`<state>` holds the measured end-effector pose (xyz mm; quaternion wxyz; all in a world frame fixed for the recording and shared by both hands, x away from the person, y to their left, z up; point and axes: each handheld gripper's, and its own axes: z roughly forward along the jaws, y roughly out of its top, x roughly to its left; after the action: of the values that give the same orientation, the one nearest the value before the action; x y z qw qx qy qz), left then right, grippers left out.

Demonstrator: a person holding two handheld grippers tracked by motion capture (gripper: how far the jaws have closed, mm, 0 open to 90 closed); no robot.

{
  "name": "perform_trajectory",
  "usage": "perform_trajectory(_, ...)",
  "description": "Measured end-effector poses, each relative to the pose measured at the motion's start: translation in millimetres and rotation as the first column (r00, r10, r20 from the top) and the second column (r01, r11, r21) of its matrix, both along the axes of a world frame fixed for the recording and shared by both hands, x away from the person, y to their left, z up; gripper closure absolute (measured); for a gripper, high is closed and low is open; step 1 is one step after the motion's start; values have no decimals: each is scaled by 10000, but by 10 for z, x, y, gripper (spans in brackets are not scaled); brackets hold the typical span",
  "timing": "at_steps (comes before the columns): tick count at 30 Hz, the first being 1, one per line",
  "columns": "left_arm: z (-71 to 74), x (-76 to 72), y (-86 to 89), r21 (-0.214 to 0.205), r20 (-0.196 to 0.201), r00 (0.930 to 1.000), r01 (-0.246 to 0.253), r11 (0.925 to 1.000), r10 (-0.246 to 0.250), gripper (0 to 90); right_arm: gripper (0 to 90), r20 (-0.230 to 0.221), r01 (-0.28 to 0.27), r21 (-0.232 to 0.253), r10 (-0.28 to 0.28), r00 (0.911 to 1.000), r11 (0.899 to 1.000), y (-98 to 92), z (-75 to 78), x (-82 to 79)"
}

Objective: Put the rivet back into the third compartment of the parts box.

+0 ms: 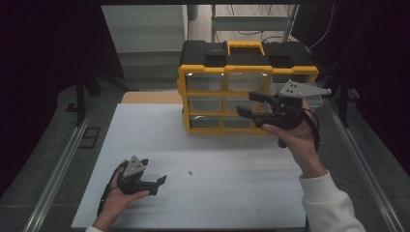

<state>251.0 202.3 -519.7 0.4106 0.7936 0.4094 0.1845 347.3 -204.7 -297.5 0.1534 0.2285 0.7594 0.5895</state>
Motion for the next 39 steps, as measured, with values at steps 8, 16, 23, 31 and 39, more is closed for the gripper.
perform_trajectory(8,1,-3,2,15,7,10000,3,10000,-3,87,328,-173,-582,-192,579,9982,9981,191,-157,-39)
perform_trajectory(16,1,-3,4,18,7,10000,1,10000,-1,87,326,-352,-890,-324,879,9955,9955,328,-301,-55)
perform_trajectory(23,3,-7,1,1,43,10000,-1,10000,1,87,323,-606,-955,-487,925,9939,9942,390,-424,-49)
perform_trajectory(31,6,-9,3,-11,51,10000,-16,10000,16,87,321,-829,-1151,-765,1088,9906,9904,494,-544,-26)
perform_trajectory(39,4,-6,-2,-5,57,10000,7,10000,-7,87,316,-1072,-1184,-959,1080,9884,9883,545,-657,-10)
